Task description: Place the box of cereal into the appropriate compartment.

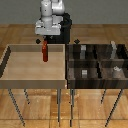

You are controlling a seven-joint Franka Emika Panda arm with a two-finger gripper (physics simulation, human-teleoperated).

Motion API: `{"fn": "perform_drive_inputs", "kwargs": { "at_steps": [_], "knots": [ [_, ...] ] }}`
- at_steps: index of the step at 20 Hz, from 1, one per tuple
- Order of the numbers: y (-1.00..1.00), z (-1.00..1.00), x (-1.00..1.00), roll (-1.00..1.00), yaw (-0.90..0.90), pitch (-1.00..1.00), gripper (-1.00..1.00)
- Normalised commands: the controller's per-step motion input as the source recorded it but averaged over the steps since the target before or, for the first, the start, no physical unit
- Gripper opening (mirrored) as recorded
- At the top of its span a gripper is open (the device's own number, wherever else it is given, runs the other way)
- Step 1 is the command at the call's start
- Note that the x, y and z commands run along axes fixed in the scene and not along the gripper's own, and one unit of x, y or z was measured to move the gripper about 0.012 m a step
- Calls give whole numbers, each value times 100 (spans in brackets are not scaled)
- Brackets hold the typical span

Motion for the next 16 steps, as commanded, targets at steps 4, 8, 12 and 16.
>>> {"fn": "perform_drive_inputs", "kwargs": {
  "at_steps": [4,8,12,16],
  "knots": [
    [-50,0,0,0,0,0,100],
    [-50,0,0,0,0,0,100],
    [25,0,0,0,0,0,100],
    [0,0,25,0,0,0,100]
  ]
}}
